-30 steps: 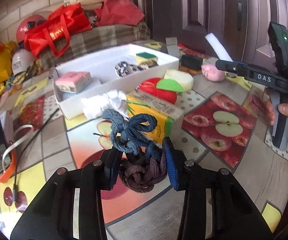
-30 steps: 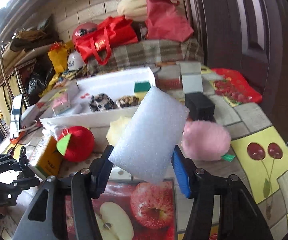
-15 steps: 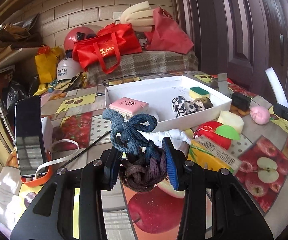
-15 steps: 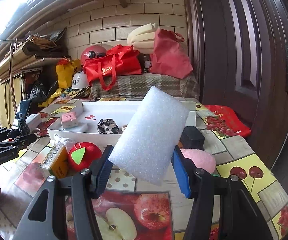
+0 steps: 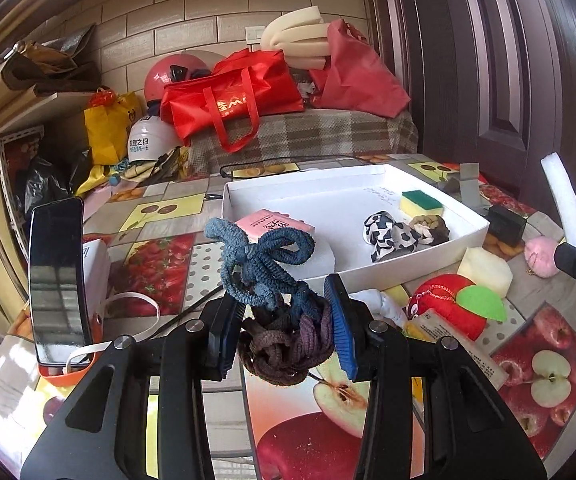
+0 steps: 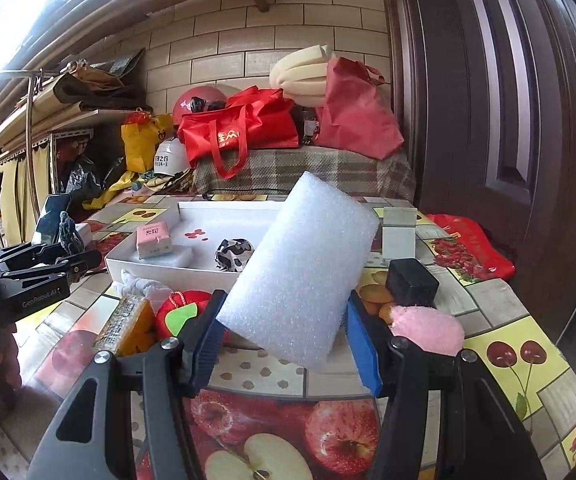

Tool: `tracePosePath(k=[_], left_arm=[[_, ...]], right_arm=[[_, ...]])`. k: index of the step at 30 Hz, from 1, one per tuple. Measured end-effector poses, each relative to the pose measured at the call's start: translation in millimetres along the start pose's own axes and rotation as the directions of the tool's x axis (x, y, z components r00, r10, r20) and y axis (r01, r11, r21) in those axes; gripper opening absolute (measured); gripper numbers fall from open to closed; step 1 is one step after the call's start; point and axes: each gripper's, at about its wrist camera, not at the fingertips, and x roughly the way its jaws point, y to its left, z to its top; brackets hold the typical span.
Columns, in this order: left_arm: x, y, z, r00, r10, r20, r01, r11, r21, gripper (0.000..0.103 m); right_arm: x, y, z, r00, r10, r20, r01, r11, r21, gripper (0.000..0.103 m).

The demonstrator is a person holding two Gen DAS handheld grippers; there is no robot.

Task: Organize soft objects
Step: 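Carry the foam block with the right tool while the left tool carries the blue knot over the tray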

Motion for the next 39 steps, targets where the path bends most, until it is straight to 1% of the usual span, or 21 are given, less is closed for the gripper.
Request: tracePosePath(k=[5,18,25,33,39], left_arm=[[8,-2,5,1.0,0.016,0.009,-0.016,1.0,-0.001,0.04],[30,2,15,1.0,0.03,-0.006,-0.03,0.999,-0.027,0.04],[41,2,21,0.999,0.037,-0.009,-0.037,0.999,-0.027,0.04],[71,8,35,0.999,0.038,-0.03,-0.039,0.998,-0.046,0.04],[96,13,49,0.999,0.047,-0.013,-0.048,0.996,-0.07,0.04]], right_arm=[[12,5,4,1.0,0.001,-0.005,-0.001,1.0,-0.008,0.058],[46,17,14,1.0,-0.011,-0.019,0.011,1.0,-0.013,0.058],[64,18,21,1.0,-0.014,-0.026,0.014,1.0,0.008,0.058],[90,19,31,0.999,-0.023,-0.032,0.024,0.999,0.031,0.058],[113,23,40,0.999,-0.025,-0.037,0.026,0.999,0.038,0.058]])
